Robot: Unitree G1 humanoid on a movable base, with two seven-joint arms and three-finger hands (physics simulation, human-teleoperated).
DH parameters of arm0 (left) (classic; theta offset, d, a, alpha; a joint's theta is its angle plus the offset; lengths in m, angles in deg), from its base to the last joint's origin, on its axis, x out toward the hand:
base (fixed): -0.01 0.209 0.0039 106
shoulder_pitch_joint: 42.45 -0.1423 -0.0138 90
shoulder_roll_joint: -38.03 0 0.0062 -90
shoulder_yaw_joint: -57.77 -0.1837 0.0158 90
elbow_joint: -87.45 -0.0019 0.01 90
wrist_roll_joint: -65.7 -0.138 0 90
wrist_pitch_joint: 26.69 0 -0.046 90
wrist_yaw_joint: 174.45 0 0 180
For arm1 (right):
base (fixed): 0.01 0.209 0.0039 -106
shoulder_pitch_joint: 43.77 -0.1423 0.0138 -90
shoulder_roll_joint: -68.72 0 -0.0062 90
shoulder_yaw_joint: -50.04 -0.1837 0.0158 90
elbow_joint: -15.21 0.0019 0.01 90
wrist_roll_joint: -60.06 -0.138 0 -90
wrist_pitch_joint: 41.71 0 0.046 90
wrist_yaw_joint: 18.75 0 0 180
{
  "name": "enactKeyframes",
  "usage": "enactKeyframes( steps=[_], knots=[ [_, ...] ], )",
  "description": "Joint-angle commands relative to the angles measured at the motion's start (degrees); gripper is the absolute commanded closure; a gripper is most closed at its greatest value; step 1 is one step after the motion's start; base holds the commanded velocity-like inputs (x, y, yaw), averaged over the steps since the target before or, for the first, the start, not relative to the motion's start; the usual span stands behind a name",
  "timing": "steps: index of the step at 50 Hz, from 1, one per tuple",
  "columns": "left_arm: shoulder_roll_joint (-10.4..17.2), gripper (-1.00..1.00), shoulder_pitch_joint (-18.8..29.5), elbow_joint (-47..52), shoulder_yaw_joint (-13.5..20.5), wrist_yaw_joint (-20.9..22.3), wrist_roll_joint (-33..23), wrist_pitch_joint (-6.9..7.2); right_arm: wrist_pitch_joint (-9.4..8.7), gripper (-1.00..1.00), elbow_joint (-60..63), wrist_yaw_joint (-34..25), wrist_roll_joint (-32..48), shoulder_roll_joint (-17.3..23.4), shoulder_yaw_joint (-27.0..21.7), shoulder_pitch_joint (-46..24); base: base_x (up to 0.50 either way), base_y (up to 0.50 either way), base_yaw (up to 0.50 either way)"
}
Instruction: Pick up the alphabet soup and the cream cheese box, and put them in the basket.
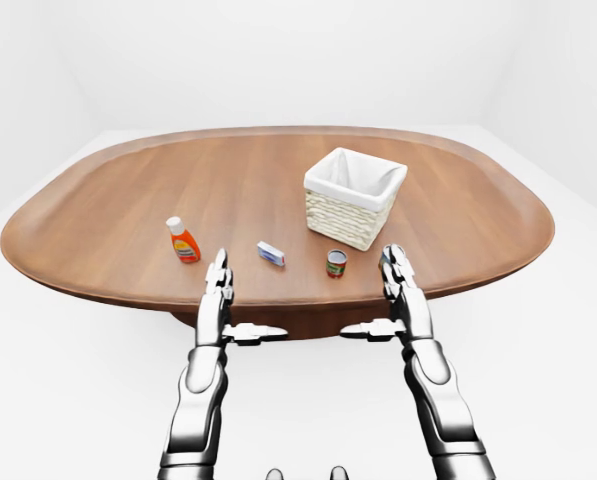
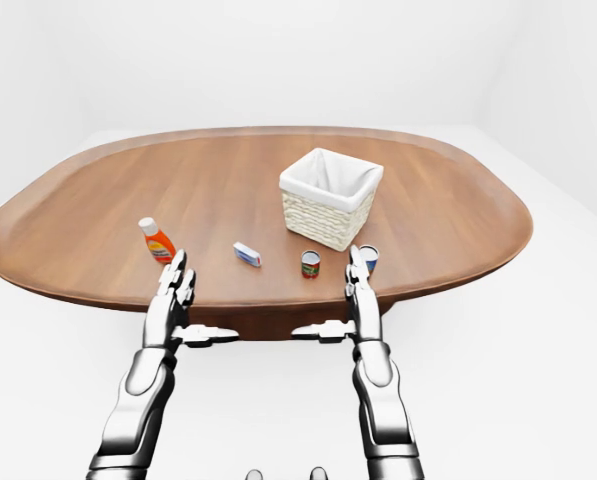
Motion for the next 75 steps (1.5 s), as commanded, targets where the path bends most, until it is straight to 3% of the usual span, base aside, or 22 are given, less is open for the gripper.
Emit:
enactKeyframes(
  steps=[1,4,23,29,31,32,62,65,75],
  knots=[
    [0.7,-1.00,0.1,-0.7,1.2,1.2,0.3,0.05,-1.75,-1.00,0.9,-3.3,-2.8,0.7,-1.3,0.3,0.00,-0.50,0.00],
    [0.7,-1.00,0.2,-0.9,1.3,1.2,0.4,-0.03,-2.36,-1.00,1.4,-3.6,-3.1,0.7,-1.3,0.4,0.00,-0.50,0.00],
    [0.7,-1.00,0.5,-1.6,1.2,1.1,0.1,-0.14,-2.01,-1.00,0.5,-2.6,-2.2,0.7,-1.2,-0.2,0.00,-0.49,0.00],
    [0.7,-1.00,0.6,-1.9,1.2,1.0,0.0,-0.32,-1.55,-1.00,-0.9,-1.2,-0.5,0.6,-0.9,-0.7,0.00,0.00,0.00],
    [0.7,-1.00,0.7,-2.2,1.2,1.0,0.0,-0.50,-0.57,-1.00,0.0,-1.7,-0.6,0.6,-0.7,0.0,0.13,0.00,0.00],
    [0.7,-1.00,0.7,-2.1,1.2,1.0,0.0,-0.45,-1.21,-1.00,0.2,-1.4,-0.1,0.5,-0.6,0.0,0.50,0.00,0.00],
    [0.7,-1.00,0.5,-2.0,1.2,1.1,-0.1,-0.47,-0.91,-1.00,-1.7,-0.6,0.7,0.7,-1.0,-0.7,0.50,0.00,0.00],
    [0.7,-1.00,0.5,-2.0,1.2,1.1,-0.1,-0.36,-1.93,-1.00,-1.3,-0.5,0.9,0.6,-0.9,-0.7,0.12,0.00,0.00],
    [0.7,-1.00,0.4,-1.6,1.2,1.1,-0.1,-0.18,-2.06,-1.00,-1.0,-0.3,1.1,0.7,-0.9,-0.5,0.00,0.00,0.00]
  ],
)
